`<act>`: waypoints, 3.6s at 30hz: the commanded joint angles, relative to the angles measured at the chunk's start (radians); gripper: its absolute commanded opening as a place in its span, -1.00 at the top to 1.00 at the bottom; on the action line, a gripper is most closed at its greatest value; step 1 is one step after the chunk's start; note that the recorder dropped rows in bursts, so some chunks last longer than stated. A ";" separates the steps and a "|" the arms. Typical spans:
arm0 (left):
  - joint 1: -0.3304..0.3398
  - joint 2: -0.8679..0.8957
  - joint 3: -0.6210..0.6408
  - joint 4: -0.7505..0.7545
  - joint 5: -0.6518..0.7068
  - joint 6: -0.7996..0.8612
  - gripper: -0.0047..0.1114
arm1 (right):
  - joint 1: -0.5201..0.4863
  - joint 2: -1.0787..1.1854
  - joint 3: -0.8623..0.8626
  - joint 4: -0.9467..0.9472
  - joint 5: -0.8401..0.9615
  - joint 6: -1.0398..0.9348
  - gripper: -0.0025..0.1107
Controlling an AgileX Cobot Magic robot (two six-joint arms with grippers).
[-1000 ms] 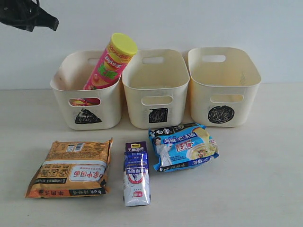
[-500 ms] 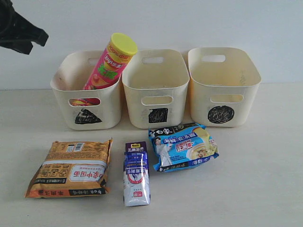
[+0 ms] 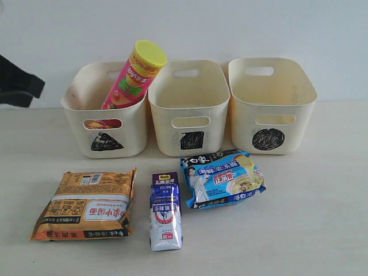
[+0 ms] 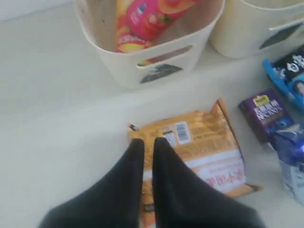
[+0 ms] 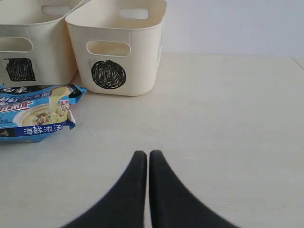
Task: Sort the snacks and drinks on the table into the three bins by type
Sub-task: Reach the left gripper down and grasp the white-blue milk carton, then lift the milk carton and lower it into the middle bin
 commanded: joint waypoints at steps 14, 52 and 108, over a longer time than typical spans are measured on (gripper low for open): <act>-0.537 0.212 0.090 -0.027 -0.077 -0.237 0.68 | -0.002 -0.005 0.005 -0.002 -0.008 -0.001 0.96; -0.545 0.591 0.090 0.384 -0.447 -0.799 -0.56 | -0.002 -0.005 0.005 -0.002 -0.008 -0.001 0.96; -0.540 0.537 -0.446 0.528 -0.302 -0.402 0.84 | -0.002 -0.005 0.005 -0.002 -0.008 -0.001 0.96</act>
